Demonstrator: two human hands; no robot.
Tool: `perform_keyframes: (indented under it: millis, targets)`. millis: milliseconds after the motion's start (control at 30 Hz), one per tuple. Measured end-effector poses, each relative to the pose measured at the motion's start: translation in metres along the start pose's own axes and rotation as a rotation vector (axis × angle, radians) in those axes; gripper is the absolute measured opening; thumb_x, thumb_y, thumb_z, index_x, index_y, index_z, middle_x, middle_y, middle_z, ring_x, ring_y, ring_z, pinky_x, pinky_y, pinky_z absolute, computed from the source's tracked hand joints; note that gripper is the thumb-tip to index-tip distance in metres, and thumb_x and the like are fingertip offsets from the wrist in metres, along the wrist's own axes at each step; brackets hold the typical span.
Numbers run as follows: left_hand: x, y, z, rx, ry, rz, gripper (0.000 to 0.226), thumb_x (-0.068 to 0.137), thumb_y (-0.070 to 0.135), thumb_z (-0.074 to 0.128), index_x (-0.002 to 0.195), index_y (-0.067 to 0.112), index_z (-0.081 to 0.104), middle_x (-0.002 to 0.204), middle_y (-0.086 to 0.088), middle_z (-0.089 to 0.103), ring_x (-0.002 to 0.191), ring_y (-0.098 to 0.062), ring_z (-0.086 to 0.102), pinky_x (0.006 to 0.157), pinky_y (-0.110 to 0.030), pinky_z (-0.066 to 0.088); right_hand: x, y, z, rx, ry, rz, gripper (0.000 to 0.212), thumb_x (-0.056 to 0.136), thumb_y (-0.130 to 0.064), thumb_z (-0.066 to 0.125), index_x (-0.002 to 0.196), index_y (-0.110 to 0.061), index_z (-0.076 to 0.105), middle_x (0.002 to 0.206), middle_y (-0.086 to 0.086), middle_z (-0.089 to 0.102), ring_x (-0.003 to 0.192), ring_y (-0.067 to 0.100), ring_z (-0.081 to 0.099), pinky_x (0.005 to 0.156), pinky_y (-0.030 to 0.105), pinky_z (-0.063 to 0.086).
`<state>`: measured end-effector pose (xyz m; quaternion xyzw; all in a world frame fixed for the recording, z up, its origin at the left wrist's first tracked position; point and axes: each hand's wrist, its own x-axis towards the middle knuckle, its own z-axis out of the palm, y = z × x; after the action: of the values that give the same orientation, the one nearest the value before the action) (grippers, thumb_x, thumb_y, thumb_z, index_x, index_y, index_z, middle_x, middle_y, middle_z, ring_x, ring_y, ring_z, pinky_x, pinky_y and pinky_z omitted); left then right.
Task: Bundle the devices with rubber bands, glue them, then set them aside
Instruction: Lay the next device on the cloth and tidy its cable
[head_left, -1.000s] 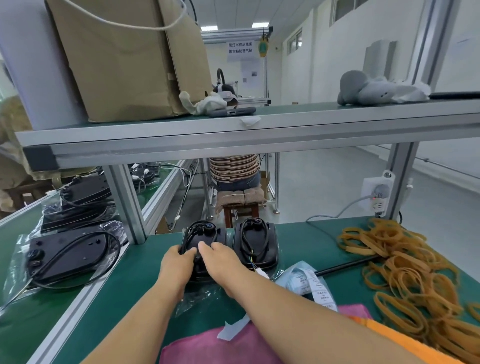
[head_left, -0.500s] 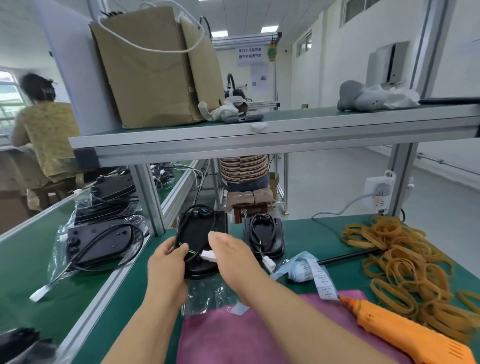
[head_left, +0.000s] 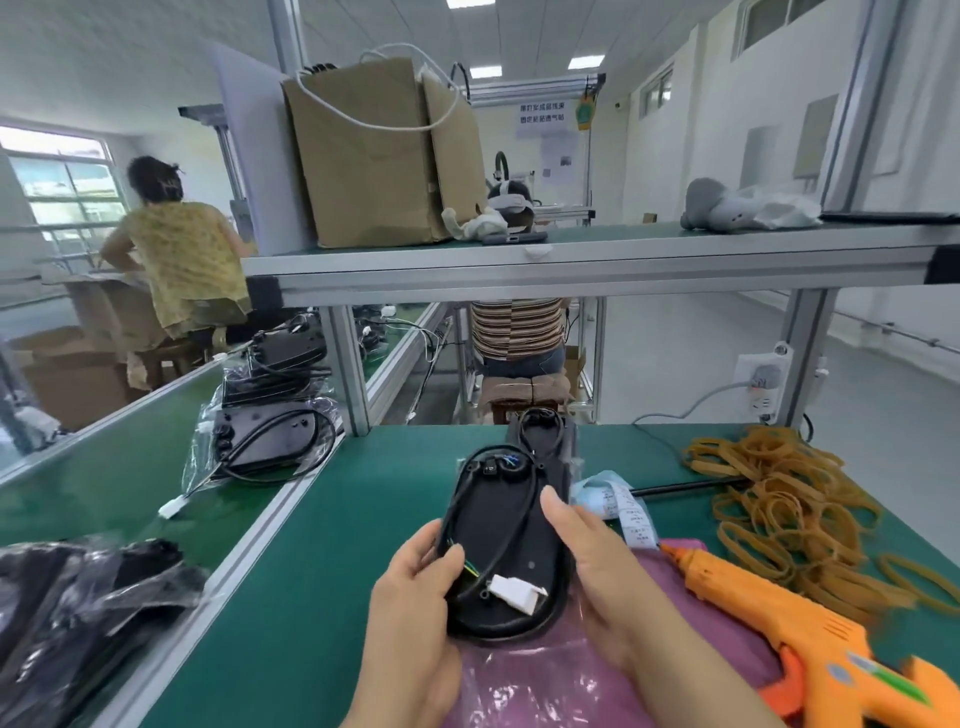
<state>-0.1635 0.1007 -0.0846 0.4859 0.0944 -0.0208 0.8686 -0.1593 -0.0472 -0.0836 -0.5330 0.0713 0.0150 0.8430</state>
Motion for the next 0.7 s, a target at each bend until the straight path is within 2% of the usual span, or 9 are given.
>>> perform_keyframes:
  millis: [67, 100, 300, 367, 433, 500, 567, 633, 700]
  targets:
    - [-0.011, -0.013, 0.002, 0.018, -0.004, 0.004, 0.031, 0.094, -0.010, 0.052, 0.117, 0.007, 0.064, 0.096, -0.006, 0.078, 0.081, -0.021, 0.075, 0.070, -0.035, 0.055, -0.010, 0.005, -0.008, 0.043, -0.040, -0.009, 0.053, 0.076, -0.035, 0.073, 0.119, -0.005, 0.063, 0.111, 0.015, 0.073, 0.102, 0.032, 0.071, 0.083, 0.039, 0.058]
    - [-0.016, -0.018, 0.003, 0.036, -0.012, 0.012, 0.033, 0.093, -0.011, 0.052, 0.118, 0.007, 0.064, 0.097, -0.005, 0.078, 0.083, -0.021, 0.074, 0.072, -0.036, 0.055, -0.013, 0.009, -0.013, 0.063, -0.040, -0.007, 0.053, 0.074, -0.029, 0.075, 0.119, -0.003, 0.063, 0.110, 0.017, 0.073, 0.101, 0.034, 0.071, 0.082, 0.041, 0.058]
    - [-0.025, -0.022, 0.003, 0.124, -0.091, 0.000, 0.030, 0.091, -0.005, 0.059, 0.109, 0.016, 0.070, 0.099, -0.008, 0.077, 0.088, -0.024, 0.075, 0.073, -0.034, 0.058, -0.028, 0.022, -0.028, 0.104, 0.046, -0.043, 0.057, 0.069, -0.014, 0.075, 0.122, 0.001, 0.059, 0.110, 0.022, 0.071, 0.101, 0.040, 0.069, 0.090, 0.051, 0.055]
    - [-0.022, -0.019, 0.002, 0.150, -0.129, -0.014, 0.028, 0.091, -0.003, 0.060, 0.111, 0.014, 0.070, 0.104, -0.011, 0.076, 0.094, -0.026, 0.073, 0.080, -0.036, 0.057, -0.032, 0.020, -0.031, 0.117, 0.053, -0.034, 0.051, 0.075, -0.023, 0.073, 0.120, -0.001, 0.064, 0.111, 0.021, 0.071, 0.102, 0.037, 0.069, 0.091, 0.050, 0.055]
    - [-0.013, -0.008, -0.003, 0.188, -0.197, -0.037, 0.029, 0.090, -0.003, 0.059, 0.113, 0.010, 0.070, 0.108, -0.014, 0.075, 0.096, -0.026, 0.072, 0.089, -0.039, 0.056, -0.035, 0.013, -0.037, 0.081, 0.071, 0.003, 0.047, 0.086, -0.044, 0.061, 0.115, -0.008, 0.071, 0.110, 0.015, 0.073, 0.098, 0.029, 0.071, 0.085, 0.043, 0.056]
    - [-0.001, 0.009, -0.009, 0.260, -0.310, -0.078, 0.032, 0.084, -0.002, 0.063, 0.112, 0.007, 0.073, 0.109, -0.017, 0.074, 0.091, -0.026, 0.072, 0.087, -0.037, 0.058, -0.031, 0.002, -0.052, 0.088, 0.097, 0.032, 0.060, 0.091, -0.059, 0.046, 0.116, -0.010, 0.070, 0.108, 0.014, 0.074, 0.087, 0.024, 0.073, 0.068, 0.034, 0.057]
    - [0.010, 0.026, -0.015, 0.374, -0.444, -0.104, 0.031, 0.076, 0.003, 0.068, 0.105, 0.005, 0.076, 0.107, -0.020, 0.073, 0.085, -0.023, 0.071, 0.079, -0.031, 0.060, -0.028, -0.013, -0.066, 0.135, 0.091, 0.065, 0.062, 0.091, -0.060, 0.044, 0.121, -0.009, 0.062, 0.106, 0.016, 0.074, 0.078, 0.023, 0.074, 0.058, 0.034, 0.056]
    - [0.016, 0.036, -0.015, 0.550, -0.593, -0.096, 0.026, 0.073, 0.002, 0.073, 0.098, 0.006, 0.079, 0.109, -0.021, 0.073, 0.090, -0.022, 0.070, 0.082, -0.029, 0.058, -0.029, -0.024, -0.071, 0.077, 0.042, 0.125, 0.060, 0.085, -0.054, 0.056, 0.123, -0.008, 0.058, 0.108, 0.019, 0.072, 0.087, 0.031, 0.072, 0.073, 0.042, 0.054]
    - [0.019, 0.039, -0.010, 0.762, -0.717, -0.036, 0.020, 0.073, 0.003, 0.077, 0.090, 0.014, 0.081, 0.112, -0.016, 0.073, 0.099, -0.020, 0.068, 0.093, -0.031, 0.055, -0.033, -0.024, -0.068, -0.089, -0.100, 0.234, 0.055, 0.074, -0.037, 0.075, 0.117, -0.005, 0.065, 0.114, 0.025, 0.068, 0.097, 0.034, 0.065, 0.084, 0.042, 0.049]
